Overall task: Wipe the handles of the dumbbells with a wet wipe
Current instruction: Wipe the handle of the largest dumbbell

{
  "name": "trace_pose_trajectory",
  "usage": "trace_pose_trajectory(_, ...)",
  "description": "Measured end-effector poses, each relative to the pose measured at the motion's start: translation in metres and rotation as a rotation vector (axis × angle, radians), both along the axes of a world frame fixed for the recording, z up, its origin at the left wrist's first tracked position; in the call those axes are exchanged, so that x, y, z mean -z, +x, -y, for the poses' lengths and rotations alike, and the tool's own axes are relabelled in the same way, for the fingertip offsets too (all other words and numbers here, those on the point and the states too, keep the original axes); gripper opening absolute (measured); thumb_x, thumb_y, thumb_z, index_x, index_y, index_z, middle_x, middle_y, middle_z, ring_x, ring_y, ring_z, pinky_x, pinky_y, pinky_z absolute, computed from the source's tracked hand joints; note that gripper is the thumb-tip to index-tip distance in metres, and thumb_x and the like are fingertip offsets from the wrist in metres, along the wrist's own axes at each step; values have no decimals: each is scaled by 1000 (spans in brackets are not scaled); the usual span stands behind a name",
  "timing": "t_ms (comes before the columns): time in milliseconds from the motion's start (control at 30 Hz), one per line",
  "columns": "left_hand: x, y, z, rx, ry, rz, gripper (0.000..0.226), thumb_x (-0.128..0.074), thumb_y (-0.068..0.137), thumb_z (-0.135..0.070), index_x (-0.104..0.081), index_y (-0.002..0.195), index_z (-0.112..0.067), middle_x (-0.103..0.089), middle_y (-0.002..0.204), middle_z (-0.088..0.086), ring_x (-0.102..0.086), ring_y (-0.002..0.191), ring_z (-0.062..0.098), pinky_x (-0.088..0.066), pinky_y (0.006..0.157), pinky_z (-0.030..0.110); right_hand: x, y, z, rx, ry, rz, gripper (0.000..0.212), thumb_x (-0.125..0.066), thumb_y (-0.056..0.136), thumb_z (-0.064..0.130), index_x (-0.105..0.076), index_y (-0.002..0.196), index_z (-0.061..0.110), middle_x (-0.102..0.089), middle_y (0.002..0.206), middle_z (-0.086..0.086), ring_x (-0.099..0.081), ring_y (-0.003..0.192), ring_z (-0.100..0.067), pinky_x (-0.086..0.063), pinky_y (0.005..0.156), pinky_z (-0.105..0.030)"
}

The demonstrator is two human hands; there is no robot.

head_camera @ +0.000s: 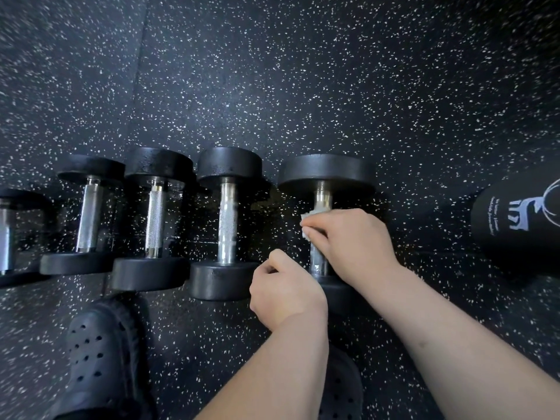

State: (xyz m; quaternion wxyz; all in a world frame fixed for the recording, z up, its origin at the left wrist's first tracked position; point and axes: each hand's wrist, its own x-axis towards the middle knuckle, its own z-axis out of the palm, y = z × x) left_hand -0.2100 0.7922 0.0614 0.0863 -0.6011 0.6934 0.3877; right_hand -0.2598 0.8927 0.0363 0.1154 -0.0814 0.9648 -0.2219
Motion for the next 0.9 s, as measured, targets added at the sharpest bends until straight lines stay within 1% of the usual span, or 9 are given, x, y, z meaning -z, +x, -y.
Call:
trace_pose_trajectory(100, 0, 1, 1, -3, 1, -9, 58, -30, 87, -52, -74, 90, -14, -71, 80, 3, -65, 97, 34, -56, 87, 50, 2, 8, -7, 149, -150, -36, 14, -70, 95, 48, -78, 104, 42, -61, 90, 11, -62, 80, -13, -53, 67, -34)
trace_pose_trajectory(167, 0, 0, 0, -5, 3, -13, 54, -33, 91, -49, -74, 89, -13, -70, 79, 3, -64, 97, 34, -56, 86, 49, 5, 13, -17, 258, -268, -51, 10, -78, 92, 40, -82, 101, 37, -56, 92, 13, -57, 74, -8, -52, 69, -33)
trace_pose_trajectory(267, 0, 1, 1, 9, -4, -3, 54, -34, 93, -48, -75, 94, -13, -71, 85, 4, -63, 99, 33, -54, 87, 48, 5, 17, -26, 351, -377, -55, 8, -83, 90, 25, -84, 97, 29, -70, 103, 19, -66, 82, -3, -54, 83, -25)
trace_pose_trajectory(333, -1, 1, 0, 13, -5, 0, 62, -29, 86, -52, -76, 97, -14, -72, 87, 4, -63, 98, 32, -55, 88, 49, 5, 19, -26, 399, -388, -28, 10, -82, 91, 22, -84, 98, 29, -76, 100, 20, -70, 87, 0, -53, 87, -19)
trace_pose_trajectory(433, -2, 1, -1, 8, -3, -10, 70, -24, 79, -56, -76, 97, -13, -73, 87, 5, -64, 98, 33, -56, 89, 51, 6, 19, -20, 503, -469, 90, 14, -78, 94, 19, -78, 97, 33, -77, 91, 22, -72, 84, 4, -55, 83, -14)
trace_pose_trajectory(600, -2, 1, 2, 9, -1, -10, 55, -35, 93, -47, -76, 97, -10, -71, 85, 6, -64, 96, 33, -55, 86, 48, 15, 10, -13, 636, -544, 230, 12, -74, 97, 19, -73, 102, 30, -78, 91, 13, -74, 77, -3, -60, 78, -26)
trace_pose_trajectory(667, -2, 0, 2, 7, 3, -2, 53, -36, 94, -46, -76, 97, -11, -72, 86, 6, -63, 94, 33, -55, 84, 47, 24, 5, -13, 725, -683, 364, 14, -71, 98, 11, -74, 103, 24, -80, 99, 3, -77, 81, -10, -63, 81, -31)
trace_pose_trajectory(767, -2, 0, 2, 13, 1, -3, 55, -33, 90, -48, -76, 94, -13, -72, 85, 5, -64, 92, 32, -56, 86, 49, 22, -1, -13, 890, -1031, 642, 16, -64, 102, 1, -74, 104, 13, -80, 107, -14, -79, 94, -19, -64, 79, -28)
trace_pose_trajectory(900, -3, 0, 0, 11, 5, -5, 57, -33, 90, -49, -75, 97, -12, -72, 86, 5, -64, 97, 33, -55, 88, 49, 16, 0, -21, 1011, -1261, 820, 18, -54, 107, 5, -72, 109, 5, -80, 107, -16, -79, 101, -28, -62, 88, -39)
